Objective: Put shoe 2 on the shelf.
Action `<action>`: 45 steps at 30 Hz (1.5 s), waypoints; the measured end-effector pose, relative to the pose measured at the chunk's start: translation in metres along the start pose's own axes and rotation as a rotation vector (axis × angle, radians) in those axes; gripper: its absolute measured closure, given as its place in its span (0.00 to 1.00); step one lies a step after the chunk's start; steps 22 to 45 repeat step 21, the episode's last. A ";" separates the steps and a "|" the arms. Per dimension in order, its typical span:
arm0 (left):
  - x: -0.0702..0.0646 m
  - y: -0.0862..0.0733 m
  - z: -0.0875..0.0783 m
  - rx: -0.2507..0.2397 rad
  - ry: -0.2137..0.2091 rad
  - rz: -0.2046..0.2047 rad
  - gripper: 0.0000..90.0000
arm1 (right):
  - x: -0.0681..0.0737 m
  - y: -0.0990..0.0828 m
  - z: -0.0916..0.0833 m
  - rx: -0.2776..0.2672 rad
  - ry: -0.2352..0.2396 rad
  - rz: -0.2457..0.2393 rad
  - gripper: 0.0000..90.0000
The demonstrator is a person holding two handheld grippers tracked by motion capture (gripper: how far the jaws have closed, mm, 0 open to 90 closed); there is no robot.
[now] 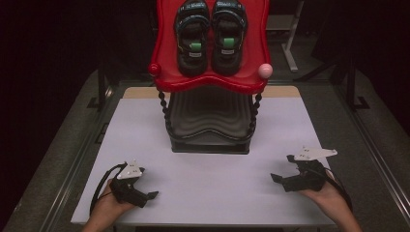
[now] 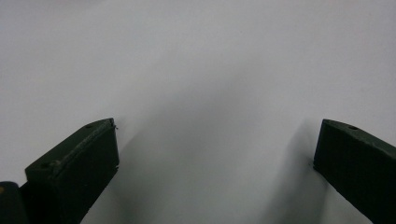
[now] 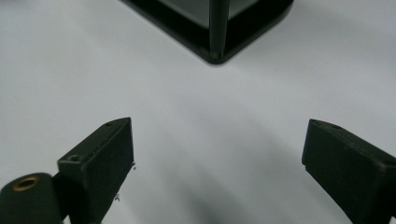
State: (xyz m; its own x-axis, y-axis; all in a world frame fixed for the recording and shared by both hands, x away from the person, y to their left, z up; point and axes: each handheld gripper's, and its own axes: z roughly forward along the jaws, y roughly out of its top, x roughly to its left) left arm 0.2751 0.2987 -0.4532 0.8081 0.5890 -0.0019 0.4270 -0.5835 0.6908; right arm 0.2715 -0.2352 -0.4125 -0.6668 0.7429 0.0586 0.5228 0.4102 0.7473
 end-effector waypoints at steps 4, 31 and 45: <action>0.000 0.000 0.000 -0.001 0.000 0.000 0.00 | 0.004 -0.012 0.012 0.067 0.007 0.006 0.03; 0.000 0.000 0.000 0.003 0.000 0.002 0.00 | 0.010 -0.033 0.027 0.127 -0.026 -0.024 0.02; 0.000 0.000 0.000 0.003 0.000 0.002 0.00 | 0.010 -0.033 0.027 0.127 -0.026 -0.024 0.02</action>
